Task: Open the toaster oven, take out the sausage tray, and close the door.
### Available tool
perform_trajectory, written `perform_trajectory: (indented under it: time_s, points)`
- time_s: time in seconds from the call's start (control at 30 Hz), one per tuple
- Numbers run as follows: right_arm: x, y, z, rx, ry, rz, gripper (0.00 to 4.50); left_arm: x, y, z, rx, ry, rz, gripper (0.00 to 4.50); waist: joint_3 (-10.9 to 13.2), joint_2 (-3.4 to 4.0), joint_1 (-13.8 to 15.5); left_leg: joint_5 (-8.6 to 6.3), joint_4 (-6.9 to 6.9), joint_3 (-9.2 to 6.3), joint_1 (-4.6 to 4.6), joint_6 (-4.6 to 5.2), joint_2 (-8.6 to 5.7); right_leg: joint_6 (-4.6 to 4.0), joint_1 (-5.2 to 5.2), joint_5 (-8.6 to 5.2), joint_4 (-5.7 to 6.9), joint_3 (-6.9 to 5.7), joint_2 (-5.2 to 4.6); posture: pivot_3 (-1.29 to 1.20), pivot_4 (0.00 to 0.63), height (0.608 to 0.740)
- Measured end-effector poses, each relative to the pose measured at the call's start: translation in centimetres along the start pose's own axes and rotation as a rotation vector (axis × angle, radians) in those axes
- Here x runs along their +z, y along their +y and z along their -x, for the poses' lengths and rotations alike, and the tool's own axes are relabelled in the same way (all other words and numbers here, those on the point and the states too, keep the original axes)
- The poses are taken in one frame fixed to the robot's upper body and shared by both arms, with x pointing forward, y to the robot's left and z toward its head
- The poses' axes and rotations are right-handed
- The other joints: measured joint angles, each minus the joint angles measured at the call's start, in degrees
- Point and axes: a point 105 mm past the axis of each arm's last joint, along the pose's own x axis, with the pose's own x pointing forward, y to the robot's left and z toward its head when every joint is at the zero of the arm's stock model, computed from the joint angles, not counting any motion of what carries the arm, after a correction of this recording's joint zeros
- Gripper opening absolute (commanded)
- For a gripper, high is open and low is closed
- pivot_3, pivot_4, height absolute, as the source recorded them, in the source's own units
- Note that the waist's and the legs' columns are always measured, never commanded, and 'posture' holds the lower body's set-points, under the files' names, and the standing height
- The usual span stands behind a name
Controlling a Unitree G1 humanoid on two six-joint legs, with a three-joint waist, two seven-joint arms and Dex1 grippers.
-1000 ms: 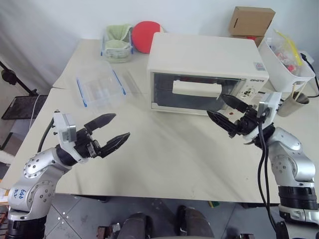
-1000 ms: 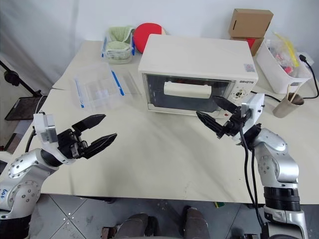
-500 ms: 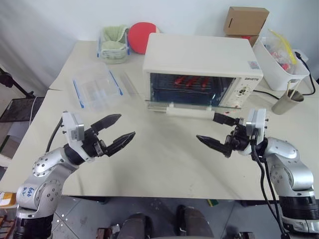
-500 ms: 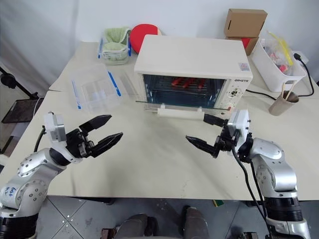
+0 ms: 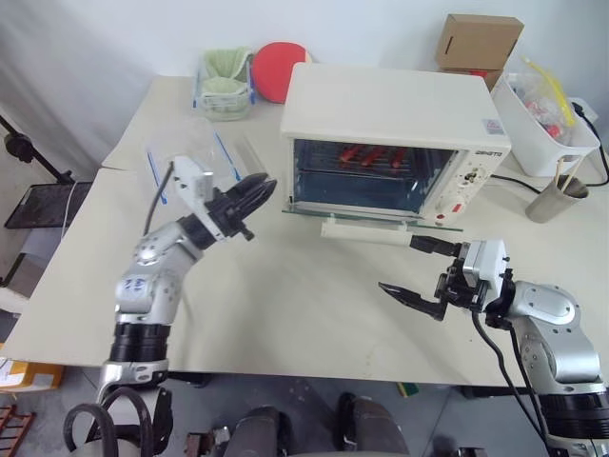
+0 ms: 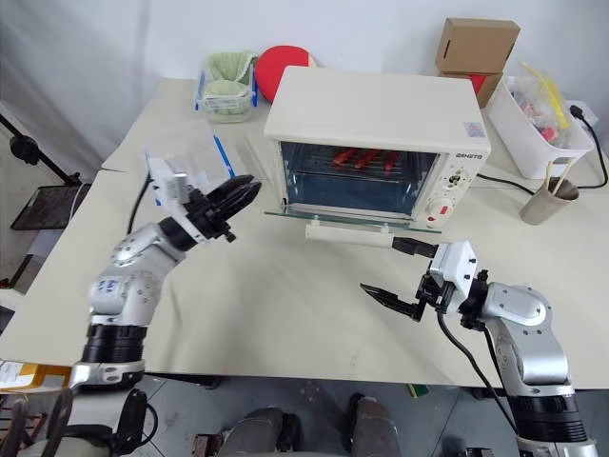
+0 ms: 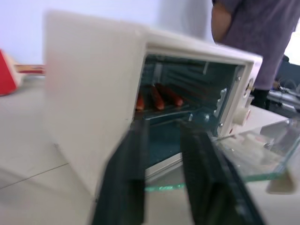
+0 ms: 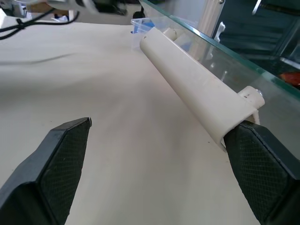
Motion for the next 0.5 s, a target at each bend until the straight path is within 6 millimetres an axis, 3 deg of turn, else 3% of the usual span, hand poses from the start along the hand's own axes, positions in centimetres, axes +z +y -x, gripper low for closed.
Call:
perform_trajectory:
  time_s: [0.03,0.3,0.5]
  points:
    - [0.0,0.0,0.0,-0.001,0.0,0.006,4.5,-0.7,0.1,-0.6,0.004,0.012,0.008,0.01,0.0,-0.01,0.04,0.0,0.01,0.01,0.0,0.0,0.02,0.0,0.0,0.0,-0.01,0.01,0.04,0.0,0.15,0.74]
    - [-1.0,0.6,0.8,-0.051,0.015,0.008,4.5,-3.0,-0.9,-2.1,-0.047,0.057,0.008,0.01,0.01,-0.02,0.35,0.0,0.06,-0.03,-0.01,0.0,0.07,0.0,0.03,0.0,-0.01,0.01,0.06,0.0,0.15,0.74]
    - [-2.9,2.6,4.8,-0.228,0.098,-0.064,4.5,-4.4,-2.3,-1.9,-0.151,0.153,-0.073,0.01,0.01,-0.02,1.01,0.0,0.08,-0.04,-0.04,0.01,0.03,0.09,0.08,0.05,-0.12,0.1,0.05,0.0,0.15,0.74]
